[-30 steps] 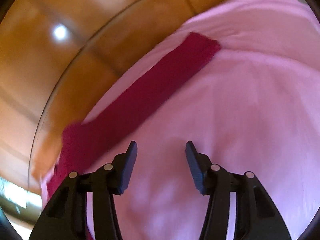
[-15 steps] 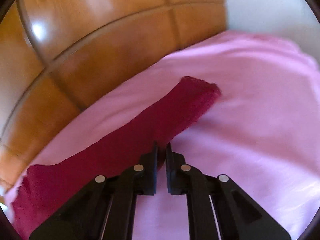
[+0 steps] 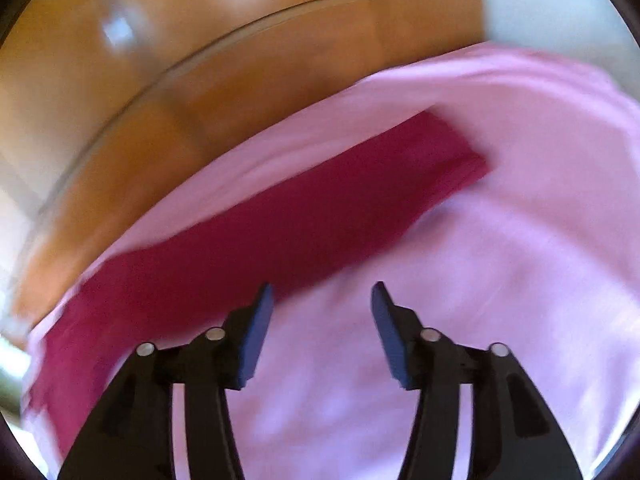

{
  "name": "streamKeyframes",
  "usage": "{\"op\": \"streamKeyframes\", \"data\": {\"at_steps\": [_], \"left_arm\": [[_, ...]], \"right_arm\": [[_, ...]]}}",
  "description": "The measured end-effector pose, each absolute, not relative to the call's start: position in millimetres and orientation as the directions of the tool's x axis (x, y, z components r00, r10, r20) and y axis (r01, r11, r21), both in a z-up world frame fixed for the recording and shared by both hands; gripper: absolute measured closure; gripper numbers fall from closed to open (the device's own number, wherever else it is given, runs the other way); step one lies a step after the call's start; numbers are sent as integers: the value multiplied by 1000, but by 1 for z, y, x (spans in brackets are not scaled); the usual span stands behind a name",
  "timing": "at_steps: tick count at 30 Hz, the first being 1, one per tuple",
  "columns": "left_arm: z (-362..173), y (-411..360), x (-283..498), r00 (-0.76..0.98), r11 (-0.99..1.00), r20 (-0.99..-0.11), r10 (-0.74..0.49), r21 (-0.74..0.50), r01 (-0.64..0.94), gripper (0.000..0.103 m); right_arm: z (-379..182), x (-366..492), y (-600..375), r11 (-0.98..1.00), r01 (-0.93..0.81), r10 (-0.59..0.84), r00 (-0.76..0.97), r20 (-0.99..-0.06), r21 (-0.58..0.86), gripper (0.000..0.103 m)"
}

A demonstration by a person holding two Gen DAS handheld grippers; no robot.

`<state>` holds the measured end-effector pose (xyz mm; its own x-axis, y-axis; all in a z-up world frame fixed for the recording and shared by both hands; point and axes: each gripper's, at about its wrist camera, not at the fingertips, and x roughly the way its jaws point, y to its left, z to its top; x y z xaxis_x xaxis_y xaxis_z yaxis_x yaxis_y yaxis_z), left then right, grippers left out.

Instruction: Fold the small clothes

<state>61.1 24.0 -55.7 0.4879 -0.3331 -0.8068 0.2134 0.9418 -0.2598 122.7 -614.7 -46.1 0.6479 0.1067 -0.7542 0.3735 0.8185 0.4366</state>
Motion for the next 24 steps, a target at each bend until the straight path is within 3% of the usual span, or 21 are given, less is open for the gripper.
{"op": "streamKeyframes", "data": {"at_steps": [5,7,10,12,13,17,21,24], "left_arm": [[-54,30,57,507,939,-791,-343,-274,207,43],[-53,33,55,514,939,-786,-343,-275,206,43],[-54,38,52,521,937,-779,-348,-279,209,43],[-55,40,50,523,938,-778,-347,-276,212,43],[-56,40,49,523,939,-780,-344,-271,213,43],[-61,44,42,522,957,-804,-286,-206,206,43],[-64,51,34,526,962,-807,-268,-188,200,43],[-57,53,36,537,960,-797,-276,-209,184,43]], "right_arm": [[-47,68,-514,819,55,451,554,-700,571,46],[-51,45,-483,806,-18,520,498,-694,591,46],[-57,20,-452,816,-70,543,432,-720,574,47],[-67,7,-431,848,-91,514,378,-770,522,72],[-70,6,-425,875,-97,474,368,-800,474,94],[-49,-10,-426,884,-130,459,421,-783,448,94],[-73,-7,-423,917,-113,396,353,-848,381,94],[-67,-2,-424,897,-102,436,363,-823,430,90]]}}
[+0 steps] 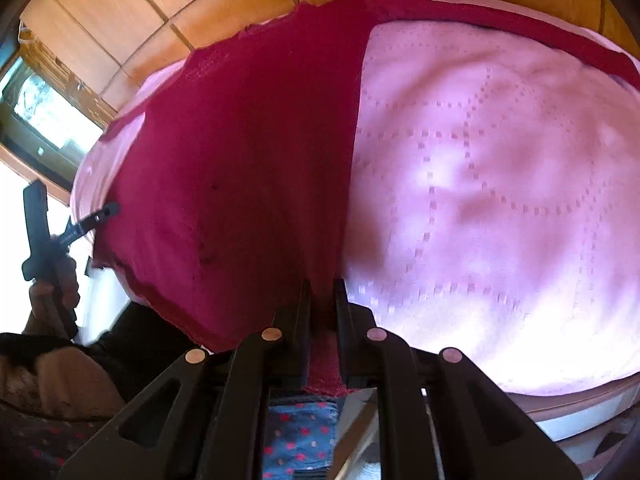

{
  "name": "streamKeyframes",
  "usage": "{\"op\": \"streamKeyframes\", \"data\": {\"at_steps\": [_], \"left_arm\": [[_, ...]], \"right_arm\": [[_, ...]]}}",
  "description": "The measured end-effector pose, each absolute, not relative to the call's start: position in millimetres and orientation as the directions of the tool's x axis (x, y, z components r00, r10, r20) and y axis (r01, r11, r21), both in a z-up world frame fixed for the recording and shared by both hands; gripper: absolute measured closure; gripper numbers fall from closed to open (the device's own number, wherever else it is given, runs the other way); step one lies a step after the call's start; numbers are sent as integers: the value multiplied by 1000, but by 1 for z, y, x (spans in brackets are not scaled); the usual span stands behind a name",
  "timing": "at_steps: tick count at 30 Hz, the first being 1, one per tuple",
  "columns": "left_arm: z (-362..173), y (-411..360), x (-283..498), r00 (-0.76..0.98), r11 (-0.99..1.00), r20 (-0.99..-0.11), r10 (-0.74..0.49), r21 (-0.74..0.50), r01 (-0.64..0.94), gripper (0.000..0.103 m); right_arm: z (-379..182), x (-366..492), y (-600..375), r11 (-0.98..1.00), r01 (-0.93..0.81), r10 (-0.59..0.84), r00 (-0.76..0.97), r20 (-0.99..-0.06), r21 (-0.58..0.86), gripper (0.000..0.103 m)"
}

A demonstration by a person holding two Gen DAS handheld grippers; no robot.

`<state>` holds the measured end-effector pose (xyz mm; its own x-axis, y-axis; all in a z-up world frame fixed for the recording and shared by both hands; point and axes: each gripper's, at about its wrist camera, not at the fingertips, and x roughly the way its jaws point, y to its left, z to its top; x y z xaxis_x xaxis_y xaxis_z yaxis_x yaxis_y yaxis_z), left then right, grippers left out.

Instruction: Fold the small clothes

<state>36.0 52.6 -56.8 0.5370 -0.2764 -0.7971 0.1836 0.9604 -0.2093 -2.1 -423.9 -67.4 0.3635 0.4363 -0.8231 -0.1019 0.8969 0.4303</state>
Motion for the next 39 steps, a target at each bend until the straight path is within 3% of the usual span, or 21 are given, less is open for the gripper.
{"op": "streamKeyframes", "data": {"at_steps": [1,2,4,5,12,14,20,24,25,27,28,29,39], "left_arm": [[-54,54,38,545,959,-789,-285,-224,176,43],[-51,55,41,553,957,-781,-290,-236,169,43],[-48,55,49,563,955,-772,-295,-252,155,43],[-47,54,53,565,954,-770,-297,-259,148,43],[-52,39,73,567,958,-774,-281,-262,116,42],[-53,37,78,571,962,-777,-264,-251,104,30],[-54,28,93,577,976,-790,-205,-209,59,29],[-60,20,103,570,991,-813,-123,-129,29,29],[-61,19,104,570,992,-814,-113,-120,26,29],[-63,17,107,570,995,-817,-89,-93,21,29],[-64,16,108,570,996,-818,-81,-84,21,27],[-65,14,108,573,997,-816,-73,-74,22,27],[-66,15,109,578,998,-813,-69,-62,33,24]], "right_arm": [[-61,-4,-434,899,-94,427,394,-814,427,84],[-57,-1,-442,902,-79,417,414,-809,425,69],[-51,9,-463,903,-25,389,465,-795,428,54],[-49,17,-480,898,23,370,498,-784,439,52],[-63,81,-611,738,391,178,673,-718,550,52],[-70,100,-643,673,481,105,690,-716,562,52],[-94,139,-699,507,613,2,702,-713,605,53],[-94,163,-704,506,641,-48,689,-723,577,53],[-93,171,-711,526,652,-60,670,-740,547,54],[-89,181,-710,575,655,-76,640,-765,491,69],[-86,183,-712,598,651,-77,627,-775,467,87],[-81,187,-713,620,641,-77,624,-777,453,95],[-36,212,-649,811,466,-60,667,-742,354,97]]}}
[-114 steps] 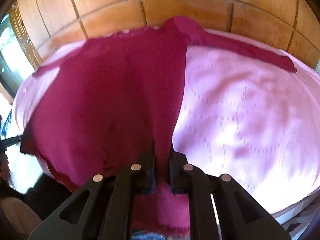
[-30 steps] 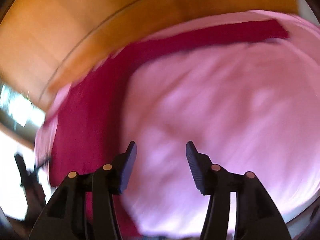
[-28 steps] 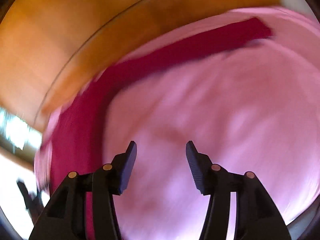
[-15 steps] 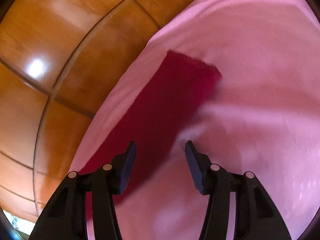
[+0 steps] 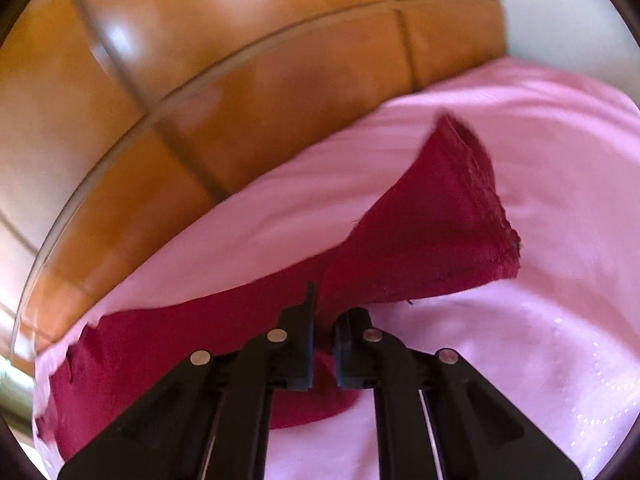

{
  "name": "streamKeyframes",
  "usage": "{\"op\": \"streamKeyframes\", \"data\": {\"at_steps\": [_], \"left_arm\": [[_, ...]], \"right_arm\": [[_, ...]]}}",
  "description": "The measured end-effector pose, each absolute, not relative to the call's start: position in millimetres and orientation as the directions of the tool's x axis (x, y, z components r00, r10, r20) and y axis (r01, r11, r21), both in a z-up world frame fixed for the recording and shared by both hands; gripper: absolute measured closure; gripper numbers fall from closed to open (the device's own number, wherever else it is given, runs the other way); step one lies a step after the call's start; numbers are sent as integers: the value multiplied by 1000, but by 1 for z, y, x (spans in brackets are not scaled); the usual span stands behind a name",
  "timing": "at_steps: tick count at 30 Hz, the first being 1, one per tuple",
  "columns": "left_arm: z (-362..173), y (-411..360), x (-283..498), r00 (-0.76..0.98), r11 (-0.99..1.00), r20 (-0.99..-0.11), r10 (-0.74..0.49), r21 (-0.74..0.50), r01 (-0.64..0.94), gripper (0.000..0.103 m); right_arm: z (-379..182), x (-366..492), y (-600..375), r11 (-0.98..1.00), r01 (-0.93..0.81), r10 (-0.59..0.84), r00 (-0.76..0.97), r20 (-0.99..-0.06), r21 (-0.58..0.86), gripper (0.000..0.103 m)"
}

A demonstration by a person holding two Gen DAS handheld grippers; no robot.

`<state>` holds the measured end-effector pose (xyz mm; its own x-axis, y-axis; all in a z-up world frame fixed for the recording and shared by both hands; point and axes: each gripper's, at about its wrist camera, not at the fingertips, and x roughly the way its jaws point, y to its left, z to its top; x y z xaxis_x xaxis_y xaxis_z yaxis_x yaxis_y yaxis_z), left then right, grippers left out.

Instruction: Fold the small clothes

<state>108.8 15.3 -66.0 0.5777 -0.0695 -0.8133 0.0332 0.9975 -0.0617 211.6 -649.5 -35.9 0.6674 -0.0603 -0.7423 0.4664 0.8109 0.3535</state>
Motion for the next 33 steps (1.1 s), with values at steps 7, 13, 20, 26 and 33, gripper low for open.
{"op": "streamKeyframes", "data": {"at_steps": [7,13,20,26,33], "left_arm": [[-67,15,109,582,997,-810,-76,-64,41,23],[-67,16,106,586,996,-806,-84,-68,49,22],[-68,18,106,581,994,-807,-110,-91,61,20],[-61,34,108,554,975,-808,-201,-218,35,29],[-49,46,126,517,895,-757,-400,-443,45,39]], "right_arm": [[-17,239,-574,893,301,37,692,-721,335,97],[-8,256,-487,937,119,159,692,-704,329,97],[-8,262,-369,946,-95,296,640,-709,310,97],[-26,261,-293,929,-194,368,585,-722,316,97],[-26,246,-274,909,-225,414,600,-685,352,50]]}}
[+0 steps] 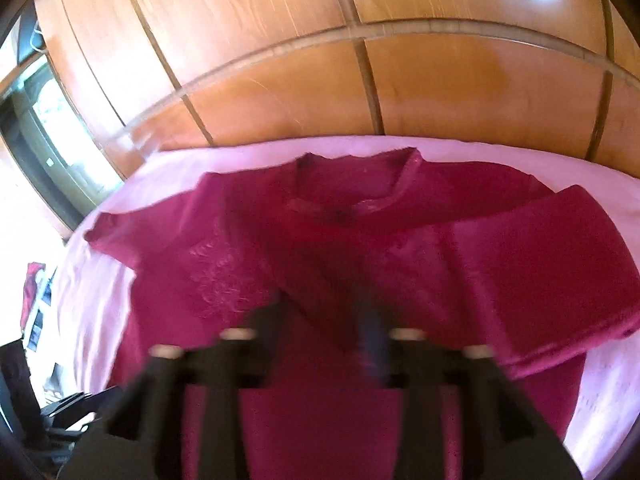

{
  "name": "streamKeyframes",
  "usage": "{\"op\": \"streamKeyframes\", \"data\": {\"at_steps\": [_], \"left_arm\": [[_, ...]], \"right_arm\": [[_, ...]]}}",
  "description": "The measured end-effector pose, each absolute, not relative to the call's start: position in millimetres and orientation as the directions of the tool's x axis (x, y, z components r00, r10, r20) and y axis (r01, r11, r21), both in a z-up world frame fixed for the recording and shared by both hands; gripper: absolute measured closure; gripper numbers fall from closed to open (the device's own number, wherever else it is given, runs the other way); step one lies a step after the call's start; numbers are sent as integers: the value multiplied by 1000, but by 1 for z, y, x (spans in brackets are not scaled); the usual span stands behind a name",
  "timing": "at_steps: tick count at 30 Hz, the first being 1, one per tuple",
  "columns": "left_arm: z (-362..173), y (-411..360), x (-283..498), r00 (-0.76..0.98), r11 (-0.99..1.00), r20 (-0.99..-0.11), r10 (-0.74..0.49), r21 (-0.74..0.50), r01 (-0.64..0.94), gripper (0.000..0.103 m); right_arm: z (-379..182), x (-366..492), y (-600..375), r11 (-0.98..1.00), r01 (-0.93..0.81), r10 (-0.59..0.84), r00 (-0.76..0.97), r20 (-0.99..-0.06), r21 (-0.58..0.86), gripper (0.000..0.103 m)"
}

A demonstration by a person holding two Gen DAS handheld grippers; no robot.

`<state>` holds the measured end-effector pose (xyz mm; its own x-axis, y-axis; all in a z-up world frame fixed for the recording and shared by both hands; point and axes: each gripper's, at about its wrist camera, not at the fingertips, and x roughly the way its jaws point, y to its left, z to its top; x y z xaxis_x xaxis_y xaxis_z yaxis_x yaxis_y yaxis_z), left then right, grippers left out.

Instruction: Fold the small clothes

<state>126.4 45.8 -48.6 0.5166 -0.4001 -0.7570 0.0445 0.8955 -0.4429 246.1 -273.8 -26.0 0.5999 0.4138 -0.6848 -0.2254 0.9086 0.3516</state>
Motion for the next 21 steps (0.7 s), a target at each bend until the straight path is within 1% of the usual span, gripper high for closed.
{"op": "streamKeyframes", "data": {"at_steps": [1,2,4,9,11,14,16,17,18,19,21], "left_arm": [[-47,44,130,517,885,-748,-417,-464,44,39],[-45,43,134,514,875,-740,-434,-481,47,39],[-41,34,146,499,854,-726,-473,-517,58,39],[-38,1,185,455,819,-711,-536,-569,75,39],[-42,-14,202,426,812,-716,-553,-577,84,39],[-54,-44,228,378,816,-739,-558,-571,88,39],[-58,-57,241,389,837,-756,-527,-542,82,40],[-57,-63,245,404,847,-758,-512,-523,93,46],[-54,-71,252,412,856,-760,-503,-503,116,73],[-52,-76,257,403,859,-765,-502,-496,129,92],[-40,-81,266,420,853,-749,-512,-500,147,92]], "right_arm": [[-23,241,-278,907,-226,417,605,-678,356,50],[-19,233,-285,901,-220,426,614,-665,373,44],[-14,217,-304,889,-209,441,630,-640,407,38],[-15,173,-366,878,-113,414,667,-620,465,36],[-19,158,-397,864,-48,397,677,-619,501,32],[-26,142,-431,840,19,381,692,-613,543,27],[-31,137,-444,815,51,386,696,-605,577,25],[-34,136,-450,797,61,396,698,-596,601,24],[-35,135,-454,778,65,410,701,-584,625,24],[-39,136,-459,743,66,439,704,-559,666,23],[-44,141,-464,634,51,515,717,-470,772,20]]}}
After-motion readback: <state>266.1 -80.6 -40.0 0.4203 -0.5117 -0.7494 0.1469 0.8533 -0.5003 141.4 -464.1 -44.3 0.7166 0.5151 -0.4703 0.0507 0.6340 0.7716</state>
